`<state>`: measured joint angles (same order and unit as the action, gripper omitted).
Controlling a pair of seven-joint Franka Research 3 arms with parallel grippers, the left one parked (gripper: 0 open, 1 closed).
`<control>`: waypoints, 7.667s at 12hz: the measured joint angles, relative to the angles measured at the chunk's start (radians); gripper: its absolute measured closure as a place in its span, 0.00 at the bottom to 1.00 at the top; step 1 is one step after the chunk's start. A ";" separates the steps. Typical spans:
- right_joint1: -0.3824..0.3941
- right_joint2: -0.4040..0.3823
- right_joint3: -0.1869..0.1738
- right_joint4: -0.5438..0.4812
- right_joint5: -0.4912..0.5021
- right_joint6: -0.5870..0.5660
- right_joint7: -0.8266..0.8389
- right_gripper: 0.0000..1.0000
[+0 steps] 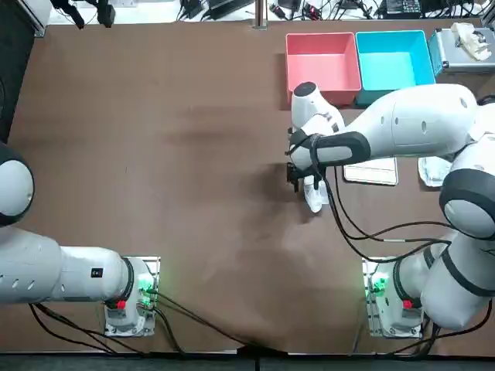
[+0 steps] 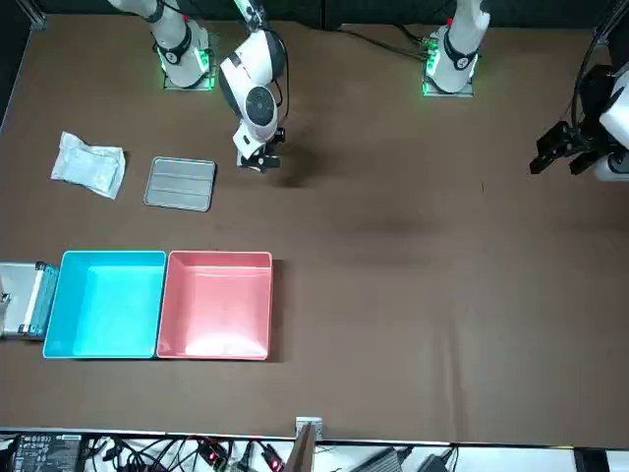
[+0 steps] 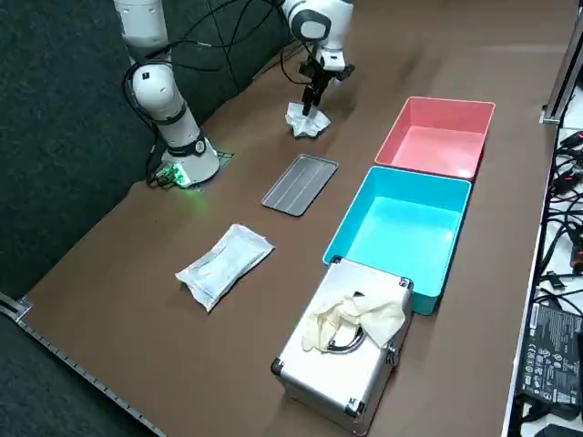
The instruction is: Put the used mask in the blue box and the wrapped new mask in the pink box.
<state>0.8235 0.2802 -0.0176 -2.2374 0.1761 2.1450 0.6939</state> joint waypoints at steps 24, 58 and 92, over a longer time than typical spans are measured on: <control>-0.339 0.008 -0.043 0.650 -0.035 -0.611 0.077 0.98; -0.728 0.446 -0.050 1.142 -0.490 -0.623 -0.628 0.00; -0.865 -0.121 -0.045 -0.470 -1.338 0.062 -0.137 0.01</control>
<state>-0.0420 0.1594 -0.0626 -2.7076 -1.1618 2.2075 0.5574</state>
